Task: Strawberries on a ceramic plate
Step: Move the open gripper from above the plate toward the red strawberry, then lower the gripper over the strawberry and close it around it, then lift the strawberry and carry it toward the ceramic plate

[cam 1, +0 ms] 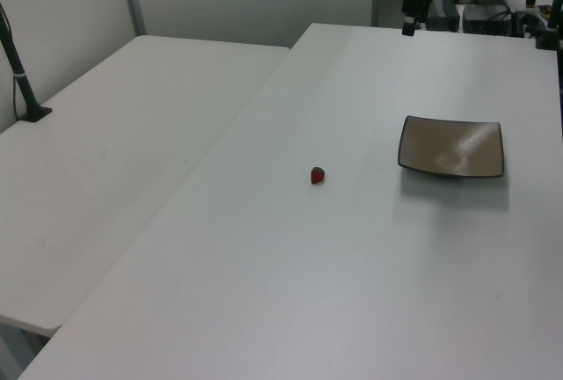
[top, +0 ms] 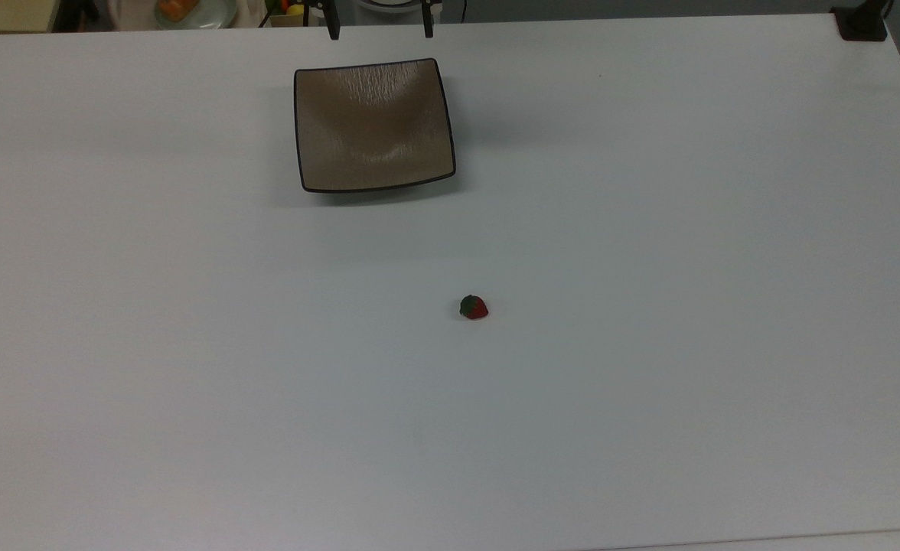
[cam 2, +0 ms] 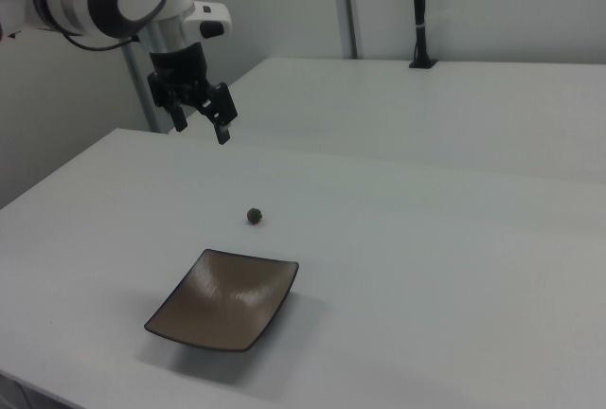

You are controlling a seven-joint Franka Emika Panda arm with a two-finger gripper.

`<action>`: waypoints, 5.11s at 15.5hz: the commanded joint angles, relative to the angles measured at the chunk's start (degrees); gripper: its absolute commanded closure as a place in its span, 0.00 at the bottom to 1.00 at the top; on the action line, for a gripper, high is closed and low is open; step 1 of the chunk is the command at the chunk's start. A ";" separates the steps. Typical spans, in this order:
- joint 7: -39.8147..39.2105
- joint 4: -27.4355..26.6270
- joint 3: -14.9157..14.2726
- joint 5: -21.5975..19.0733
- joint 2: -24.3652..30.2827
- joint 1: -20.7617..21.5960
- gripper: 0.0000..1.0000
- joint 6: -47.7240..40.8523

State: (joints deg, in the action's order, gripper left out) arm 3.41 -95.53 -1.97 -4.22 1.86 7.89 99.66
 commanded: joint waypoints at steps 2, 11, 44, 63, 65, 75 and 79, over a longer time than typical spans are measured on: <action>-0.07 -0.53 -1.02 0.88 -0.63 1.34 0.00 3.70; -0.07 -0.53 -0.49 0.62 -4.23 3.00 0.00 11.42; -0.33 8.87 3.38 8.70 -34.38 6.08 0.00 32.44; -0.42 6.41 3.47 11.25 -37.10 6.70 0.84 36.57; -0.51 6.50 3.47 11.25 -36.93 6.61 0.84 36.31; -3.91 3.34 3.91 10.02 -23.77 3.89 0.82 22.20; -8.14 3.25 3.91 8.79 -18.92 2.83 0.82 9.53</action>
State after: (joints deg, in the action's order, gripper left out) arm -0.41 -89.14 1.64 5.96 -21.94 11.54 115.92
